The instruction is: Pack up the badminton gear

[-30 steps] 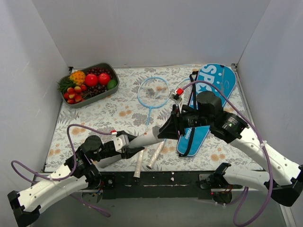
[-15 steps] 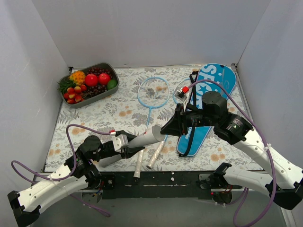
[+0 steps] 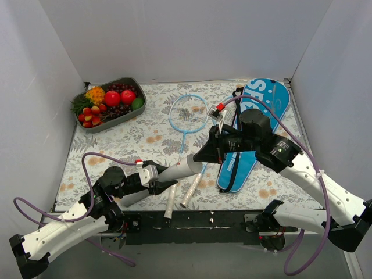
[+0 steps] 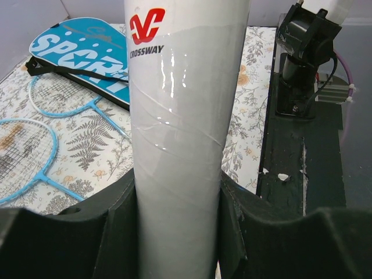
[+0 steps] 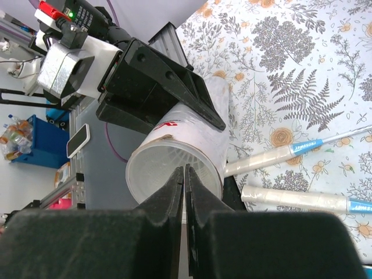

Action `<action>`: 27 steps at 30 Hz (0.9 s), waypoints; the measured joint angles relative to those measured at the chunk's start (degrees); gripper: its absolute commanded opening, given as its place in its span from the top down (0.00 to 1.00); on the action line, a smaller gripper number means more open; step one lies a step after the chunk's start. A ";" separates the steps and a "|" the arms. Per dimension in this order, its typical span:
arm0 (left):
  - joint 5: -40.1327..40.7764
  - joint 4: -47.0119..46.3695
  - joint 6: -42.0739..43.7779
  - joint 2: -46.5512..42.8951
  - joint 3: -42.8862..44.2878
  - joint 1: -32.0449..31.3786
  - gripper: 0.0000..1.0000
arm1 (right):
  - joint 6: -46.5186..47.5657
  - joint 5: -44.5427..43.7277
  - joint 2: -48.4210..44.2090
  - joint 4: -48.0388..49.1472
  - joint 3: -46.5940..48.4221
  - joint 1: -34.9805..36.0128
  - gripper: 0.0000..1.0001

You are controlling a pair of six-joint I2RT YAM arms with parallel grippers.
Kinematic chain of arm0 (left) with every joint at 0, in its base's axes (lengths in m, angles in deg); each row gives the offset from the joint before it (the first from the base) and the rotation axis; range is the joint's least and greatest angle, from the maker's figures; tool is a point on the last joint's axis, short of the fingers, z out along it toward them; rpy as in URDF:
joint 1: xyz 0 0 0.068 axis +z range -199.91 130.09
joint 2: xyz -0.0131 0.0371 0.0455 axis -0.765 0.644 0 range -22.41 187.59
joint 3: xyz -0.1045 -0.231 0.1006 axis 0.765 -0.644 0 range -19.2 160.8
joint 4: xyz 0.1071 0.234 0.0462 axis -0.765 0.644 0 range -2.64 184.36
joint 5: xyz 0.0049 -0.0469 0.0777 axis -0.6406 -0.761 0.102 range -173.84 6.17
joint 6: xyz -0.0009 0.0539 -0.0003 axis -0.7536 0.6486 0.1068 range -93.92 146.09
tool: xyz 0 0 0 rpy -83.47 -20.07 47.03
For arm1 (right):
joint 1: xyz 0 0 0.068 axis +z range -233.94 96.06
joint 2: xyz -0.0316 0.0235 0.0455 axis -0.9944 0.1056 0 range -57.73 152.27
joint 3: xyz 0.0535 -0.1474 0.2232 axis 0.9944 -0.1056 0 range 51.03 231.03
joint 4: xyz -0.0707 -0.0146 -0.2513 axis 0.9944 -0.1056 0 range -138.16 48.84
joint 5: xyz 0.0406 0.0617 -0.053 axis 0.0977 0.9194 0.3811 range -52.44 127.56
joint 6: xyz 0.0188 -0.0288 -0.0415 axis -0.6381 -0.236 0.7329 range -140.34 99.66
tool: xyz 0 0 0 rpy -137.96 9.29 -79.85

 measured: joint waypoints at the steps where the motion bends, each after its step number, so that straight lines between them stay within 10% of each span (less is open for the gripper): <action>1: 0.00 0.02 0.00 0.02 0.00 0.00 1.00 | 0.00 -0.02 0.26 0.20 0.24 0.00 0.91; 27: 3.04 5.81 1.03 -0.15 0.00 0.39 1.00 | 0.24 -4.96 3.04 5.40 -2.78 4.61 0.95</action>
